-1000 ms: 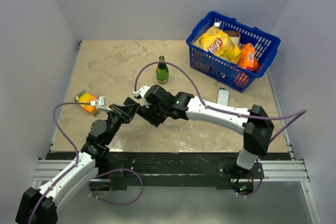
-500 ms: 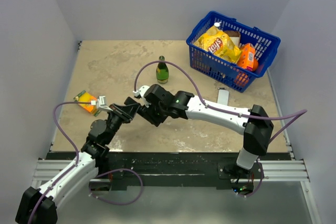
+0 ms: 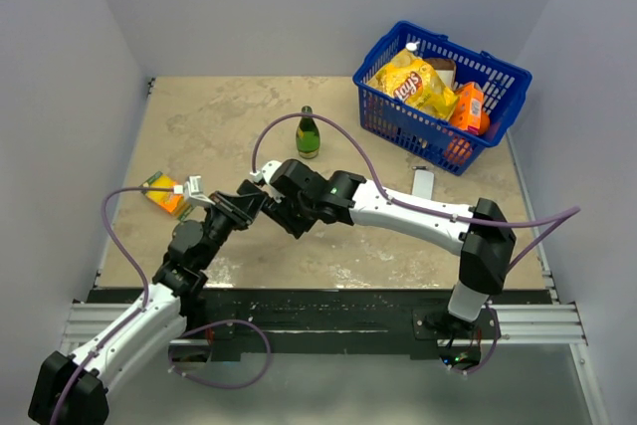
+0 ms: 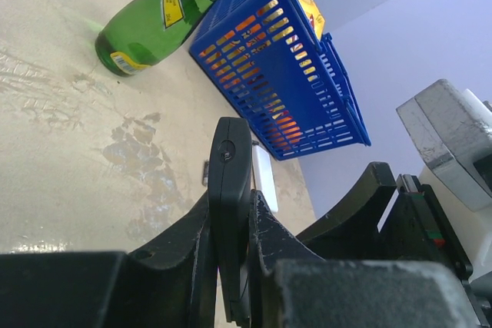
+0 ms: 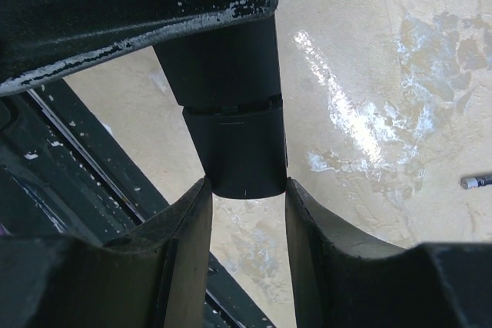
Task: Load the batteries into the remote control
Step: Load the battery cover into the remote control.
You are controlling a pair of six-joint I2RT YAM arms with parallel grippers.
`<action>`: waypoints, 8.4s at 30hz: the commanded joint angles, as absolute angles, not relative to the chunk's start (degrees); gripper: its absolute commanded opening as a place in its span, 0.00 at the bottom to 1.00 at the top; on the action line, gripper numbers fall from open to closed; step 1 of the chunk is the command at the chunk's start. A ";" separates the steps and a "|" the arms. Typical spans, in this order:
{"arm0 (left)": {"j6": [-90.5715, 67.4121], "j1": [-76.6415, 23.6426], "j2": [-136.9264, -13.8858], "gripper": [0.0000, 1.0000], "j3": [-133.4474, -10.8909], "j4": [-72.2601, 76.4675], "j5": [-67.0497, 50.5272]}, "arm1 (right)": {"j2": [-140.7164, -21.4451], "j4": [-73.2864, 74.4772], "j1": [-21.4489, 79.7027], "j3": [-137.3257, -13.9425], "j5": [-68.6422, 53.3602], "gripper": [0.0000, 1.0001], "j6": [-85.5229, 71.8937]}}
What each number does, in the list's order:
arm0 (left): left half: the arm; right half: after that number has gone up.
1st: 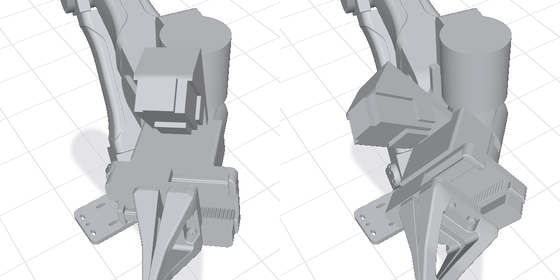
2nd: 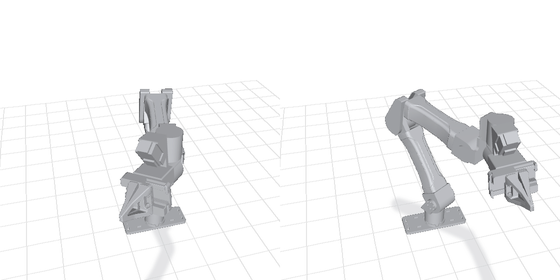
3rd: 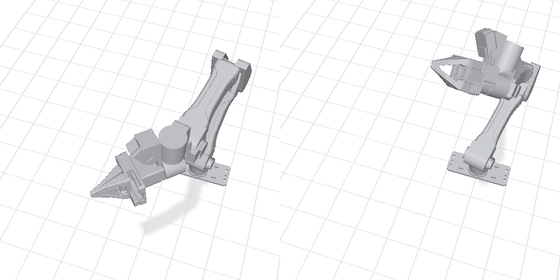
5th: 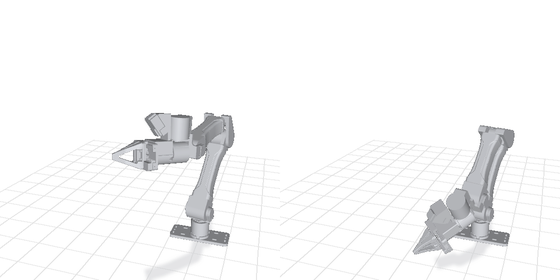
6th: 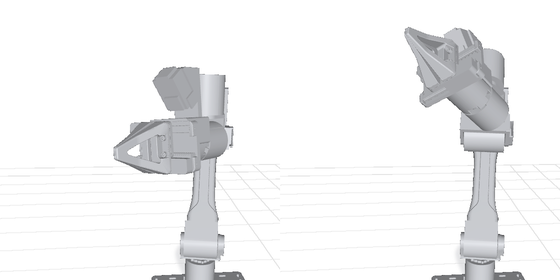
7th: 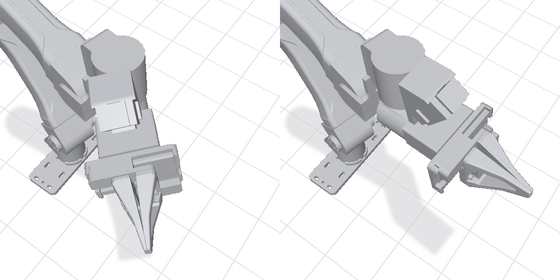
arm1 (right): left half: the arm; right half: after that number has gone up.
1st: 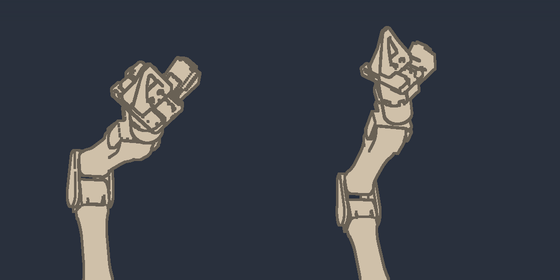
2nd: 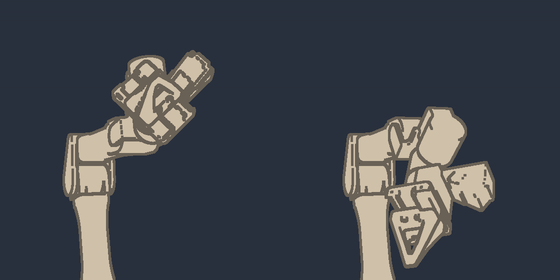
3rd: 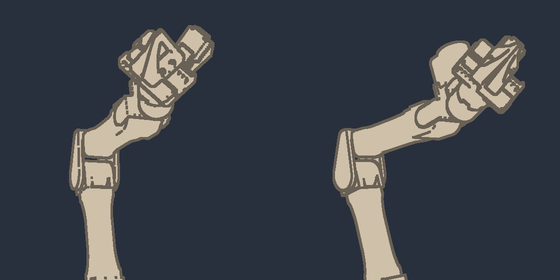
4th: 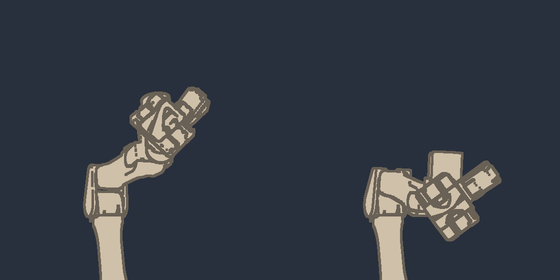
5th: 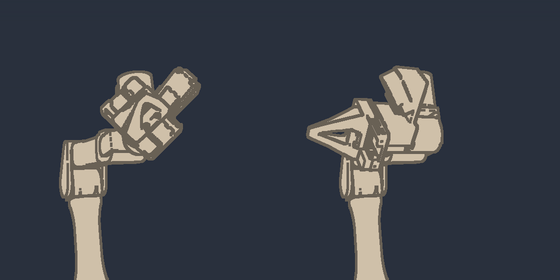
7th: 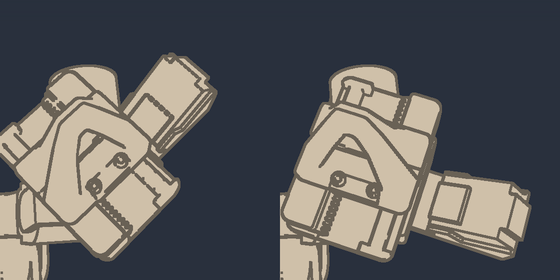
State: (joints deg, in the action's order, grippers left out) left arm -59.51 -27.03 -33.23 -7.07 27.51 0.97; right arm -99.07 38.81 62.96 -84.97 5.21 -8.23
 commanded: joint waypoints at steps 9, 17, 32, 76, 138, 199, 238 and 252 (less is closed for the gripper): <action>-63.98 -26.98 -32.96 0.00 -10.46 26.63 -1.58 | -98.35 39.37 63.37 -88.33 5.89 0.24 -8.26; -66.00 -26.98 -32.78 0.00 -9.58 26.54 -0.36 | -97.73 40.25 63.37 -88.59 6.06 0.25 -8.79; -69.96 -26.72 -32.52 0.00 -8.44 27.60 -1.93 | -96.07 41.04 63.28 -88.42 6.59 0.27 -9.67; -75.32 -26.46 -34.80 0.00 -7.65 31.55 -0.79 | -81.16 37.55 60.56 -83.63 11.35 0.62 -27.93; -71.28 -26.63 -35.16 0.00 -8.61 36.47 -3.43 | -71.81 12.30 59.76 -55.28 9.75 0.47 -70.49; -66.97 -29.18 -34.19 0.00 -9.23 38.41 -4.92 | -78.31 13.54 60.12 -61.70 9.76 0.38 -70.93; -65.22 -35.76 -36.74 0.00 -8.70 47.72 -17.85 | -82.79 17.40 58.01 -74.88 6.94 0.39 -60.03; -64.34 -40.52 -37.44 0.00 -6.24 52.66 -10.64 | -76.48 0.28 57.92 -64.18 7.91 0.38 -67.15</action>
